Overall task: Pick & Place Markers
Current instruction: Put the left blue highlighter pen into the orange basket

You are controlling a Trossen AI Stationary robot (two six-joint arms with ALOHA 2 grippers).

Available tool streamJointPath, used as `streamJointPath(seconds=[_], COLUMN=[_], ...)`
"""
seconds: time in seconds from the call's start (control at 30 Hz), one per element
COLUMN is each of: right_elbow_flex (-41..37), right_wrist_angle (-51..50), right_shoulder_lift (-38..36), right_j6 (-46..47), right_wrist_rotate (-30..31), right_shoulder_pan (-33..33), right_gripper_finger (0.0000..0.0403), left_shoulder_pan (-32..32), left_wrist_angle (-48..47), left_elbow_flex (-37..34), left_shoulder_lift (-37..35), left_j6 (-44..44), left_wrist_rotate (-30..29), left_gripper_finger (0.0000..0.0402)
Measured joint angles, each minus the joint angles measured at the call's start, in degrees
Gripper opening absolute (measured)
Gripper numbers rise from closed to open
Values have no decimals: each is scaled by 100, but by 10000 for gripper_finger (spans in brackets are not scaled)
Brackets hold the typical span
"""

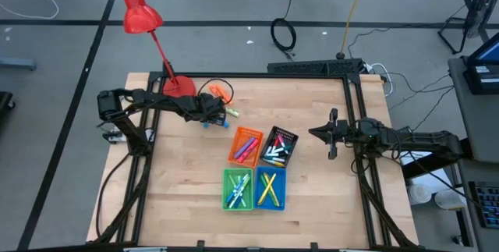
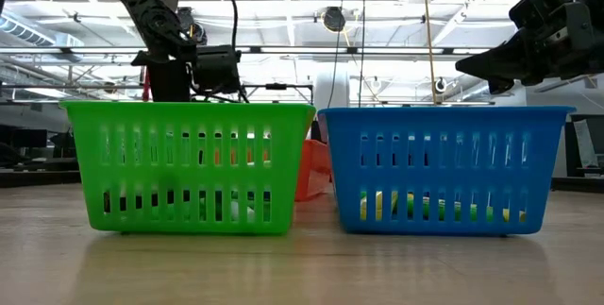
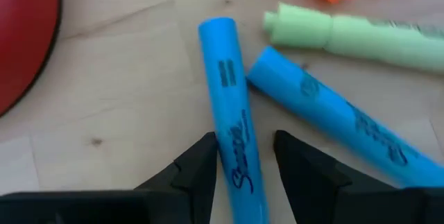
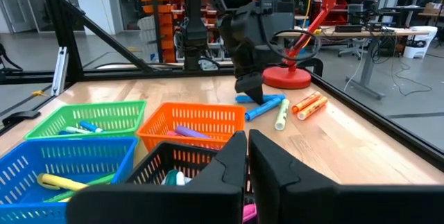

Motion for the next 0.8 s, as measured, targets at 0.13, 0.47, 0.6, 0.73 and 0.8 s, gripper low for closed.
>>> streamJointPath(seconds=[0.13,0.47,0.6,0.73,0.8], right_elbow_flex=[0,0,1,0,1], right_wrist_angle=[2,2,2,0,2], right_shoulder_lift=[0,0,0,0,0], right_j6=[-1,0,0,-1,0], right_wrist_rotate=[-1,-1,-1,-1,-1], right_shoulder_pan=[2,1,2,1,0], right_gripper_finger=[8,8,8,8,8], left_shoulder_pan=[-219,-351,-278,-239,-239], left_wrist_angle=[-110,-218,-92,-19,62], left_elbow_flex=[-10,-19,-23,-23,-26], left_shoulder_lift=[4,9,11,11,15], left_j6=[260,87,13,8,8], left_wrist_rotate=[114,30,-106,-268,-421], left_gripper_finger=[152,152,152,152,152])
